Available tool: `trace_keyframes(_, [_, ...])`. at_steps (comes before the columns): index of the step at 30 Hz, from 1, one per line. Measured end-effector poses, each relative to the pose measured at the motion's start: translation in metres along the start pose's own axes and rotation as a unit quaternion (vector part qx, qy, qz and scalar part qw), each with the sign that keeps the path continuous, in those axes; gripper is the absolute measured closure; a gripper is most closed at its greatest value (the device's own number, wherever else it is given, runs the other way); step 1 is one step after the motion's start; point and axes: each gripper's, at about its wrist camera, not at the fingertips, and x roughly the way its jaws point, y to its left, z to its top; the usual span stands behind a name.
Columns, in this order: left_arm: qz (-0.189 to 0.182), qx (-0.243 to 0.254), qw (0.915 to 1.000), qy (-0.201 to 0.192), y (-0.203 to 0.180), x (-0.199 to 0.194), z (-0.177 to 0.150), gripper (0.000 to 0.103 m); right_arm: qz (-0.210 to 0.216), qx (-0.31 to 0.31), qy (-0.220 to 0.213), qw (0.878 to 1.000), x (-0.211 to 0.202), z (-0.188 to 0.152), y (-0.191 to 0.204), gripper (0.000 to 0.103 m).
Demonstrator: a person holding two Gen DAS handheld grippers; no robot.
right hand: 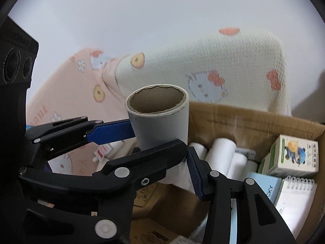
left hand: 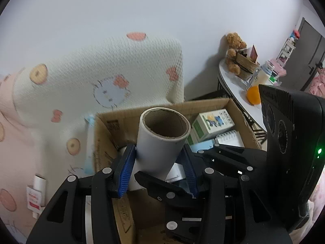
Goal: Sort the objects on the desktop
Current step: 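Lift the held tube and carry it toward the cardboard box, then lower the held tube into the box beside the white rolls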
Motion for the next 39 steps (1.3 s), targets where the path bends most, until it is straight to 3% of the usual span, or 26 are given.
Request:
trace_keyframes(7, [-0.031,-0.019,0.9982,0.049,0.008,0.022,0.003,0.053,-0.007,0.019,0.037,0.999,0.011,-0.003,-0.014,0.061])
trace_keyframes(17, [-0.056,-0.060,0.9887,0.126,0.026,0.059,0.008,0.053,-0.011,0.040,0.110,0.993,0.033,-0.004,-0.024,0.061])
trace_keyframes(28, [-0.042,-0.073,0.9807,0.176,0.033,0.089,0.016,0.054,-0.022,0.034,0.125,0.991,0.037,-0.001,-0.030,0.061])
trace_keyframes(34, [-0.033,-0.083,0.9668,0.239,0.033,0.114,0.026,0.054,-0.035,0.033,0.125,0.991,0.040,-0.004,-0.036,0.062])
trace_keyframes(39, [-0.003,-0.089,0.9609,0.262,0.031,0.130,0.034,0.054,-0.036,0.042,0.114,0.992,0.033,-0.004,-0.042,0.064])
